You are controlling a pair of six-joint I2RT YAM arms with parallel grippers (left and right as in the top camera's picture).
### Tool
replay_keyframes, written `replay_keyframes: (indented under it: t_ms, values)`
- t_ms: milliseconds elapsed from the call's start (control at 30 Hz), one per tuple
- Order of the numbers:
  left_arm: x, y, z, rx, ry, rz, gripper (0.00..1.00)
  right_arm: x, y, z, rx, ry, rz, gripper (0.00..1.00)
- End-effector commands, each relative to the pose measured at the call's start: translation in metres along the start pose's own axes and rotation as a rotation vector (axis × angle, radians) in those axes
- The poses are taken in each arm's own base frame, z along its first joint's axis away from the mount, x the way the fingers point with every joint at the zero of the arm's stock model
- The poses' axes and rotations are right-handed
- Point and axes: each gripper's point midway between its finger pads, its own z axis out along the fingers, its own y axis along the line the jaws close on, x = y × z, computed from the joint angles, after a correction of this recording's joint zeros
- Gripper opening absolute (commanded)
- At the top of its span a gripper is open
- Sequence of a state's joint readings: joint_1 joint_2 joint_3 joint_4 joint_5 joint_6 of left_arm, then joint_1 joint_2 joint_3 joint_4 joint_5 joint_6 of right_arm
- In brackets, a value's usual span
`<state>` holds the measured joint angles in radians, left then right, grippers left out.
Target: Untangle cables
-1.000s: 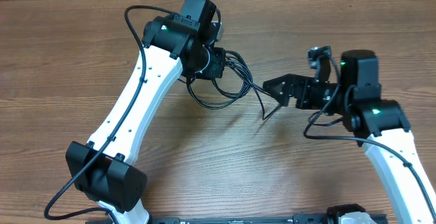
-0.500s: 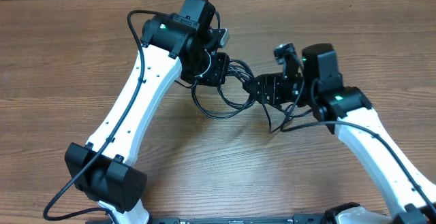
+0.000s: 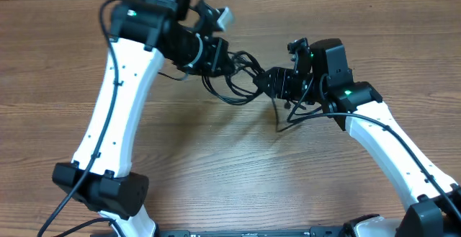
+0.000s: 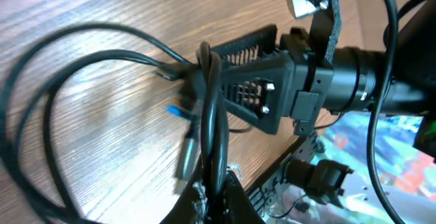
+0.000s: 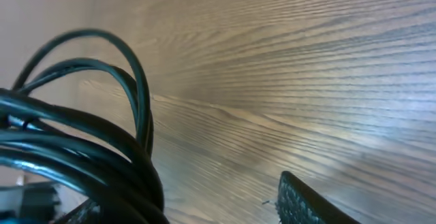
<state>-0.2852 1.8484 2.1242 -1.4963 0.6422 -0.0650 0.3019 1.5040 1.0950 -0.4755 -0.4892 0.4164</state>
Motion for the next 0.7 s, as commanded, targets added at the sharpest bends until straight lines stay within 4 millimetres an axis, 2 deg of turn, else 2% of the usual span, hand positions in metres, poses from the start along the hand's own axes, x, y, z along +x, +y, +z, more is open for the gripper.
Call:
replay_keyframes:
  t_ms: [0, 67, 167, 267, 367, 433, 500, 600, 667]
  values:
    - [-0.015, -0.007, -0.058, 0.029, -0.157, 0.050, 0.04, 0.003, -0.095, -0.006, 0.349, -0.052, 0.196, 0.59]
    - [-0.018, 0.002, -0.068, 0.009, -0.182, 0.031, 0.04, 0.004, -0.102, -0.010, 0.366, -0.047, 0.216, 0.58]
    - [-0.022, 0.017, -0.079, -0.016, -0.215, 0.001, 0.04, 0.005, -0.107, -0.013, 0.371, -0.036, 0.213, 0.51]
    - [-0.023, 0.032, -0.084, -0.068, -0.225, -0.024, 0.04, 0.008, -0.093, -0.009, 0.290, 0.008, 0.119, 0.33]
    - [-0.022, 0.045, -0.086, -0.138, -0.224, -0.038, 0.04, 0.012, -0.080, -0.005, 0.209, 0.045, 0.052, 0.28]
    - [-0.022, 0.048, -0.086, -0.156, -0.224, -0.040, 0.04, 0.014, -0.076, -0.005, 0.188, 0.054, 0.046, 0.28]
    - [-0.022, 0.048, -0.087, -0.155, -0.227, -0.038, 0.04, 0.014, -0.074, -0.005, 0.175, 0.058, 0.046, 0.37]
    - [-0.025, 0.046, -0.087, -0.147, -0.234, -0.029, 0.04, 0.012, -0.072, -0.006, 0.172, 0.053, 0.044, 0.64]
    - [-0.027, 0.045, -0.087, -0.140, -0.242, -0.021, 0.04, 0.010, -0.064, -0.008, 0.145, 0.052, 0.033, 0.74]
